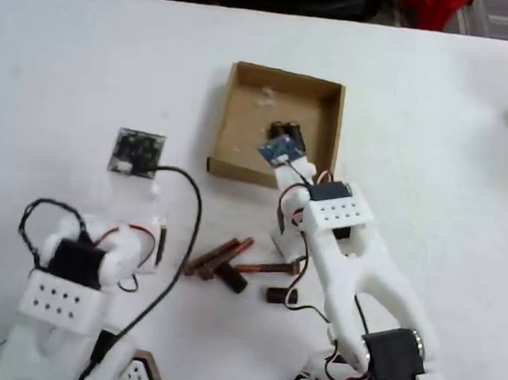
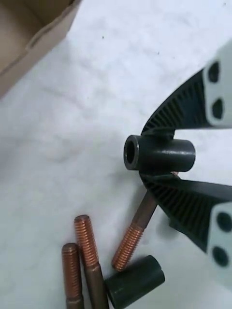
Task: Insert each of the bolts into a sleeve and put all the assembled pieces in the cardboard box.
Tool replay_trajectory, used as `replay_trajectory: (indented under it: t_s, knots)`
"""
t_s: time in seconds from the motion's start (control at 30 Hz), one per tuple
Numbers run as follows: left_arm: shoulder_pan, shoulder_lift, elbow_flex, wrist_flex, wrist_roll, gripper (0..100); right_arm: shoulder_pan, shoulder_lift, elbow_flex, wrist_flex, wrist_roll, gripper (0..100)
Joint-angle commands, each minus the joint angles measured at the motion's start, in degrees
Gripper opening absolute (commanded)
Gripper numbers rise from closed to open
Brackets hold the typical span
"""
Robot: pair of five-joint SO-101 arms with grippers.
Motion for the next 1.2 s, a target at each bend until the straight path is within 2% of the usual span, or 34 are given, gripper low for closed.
replay_trajectory:
  t_s: [0.0, 0.23, 0.37, 0.53, 0.6, 0.9, 1.17]
  knots:
    - [5.5, 7.0, -6.5, 4.7, 5.9, 2, 0.6, -2.3, -0.4, -0.6, 0.7, 1.8]
    - [13.7, 17.8, -12.0, 4.6, 11.3, 3, 0.6, -2.3, -0.4, -0.7, 0.7, 1.8]
    - [17.5, 22.6, -13.6, 1.7, 14.8, 2, 0.7, -2.3, 0.5, -2.1, 0.7, 1.8]
    - [22.1, 24.9, -13.2, 0.5, 15.5, 2, 1.2, -2.3, 0.6, -2.5, 0.7, 1.7]
    - [23.0, 25.0, -12.4, 0.3, 15.6, 2, 2.0, -2.3, 0.4, -2.5, 0.7, 1.7]
    - [24.0, 25.2, -2.5, -11.9, 18.3, 2, 2.9, -2.3, 0.2, -2.5, 0.7, 1.7]
    - [24.1, 25.2, 3.3, -19.1, 18.3, 2, 9.8, -2.4, -2.6, -2.5, -4.0, 1.7]
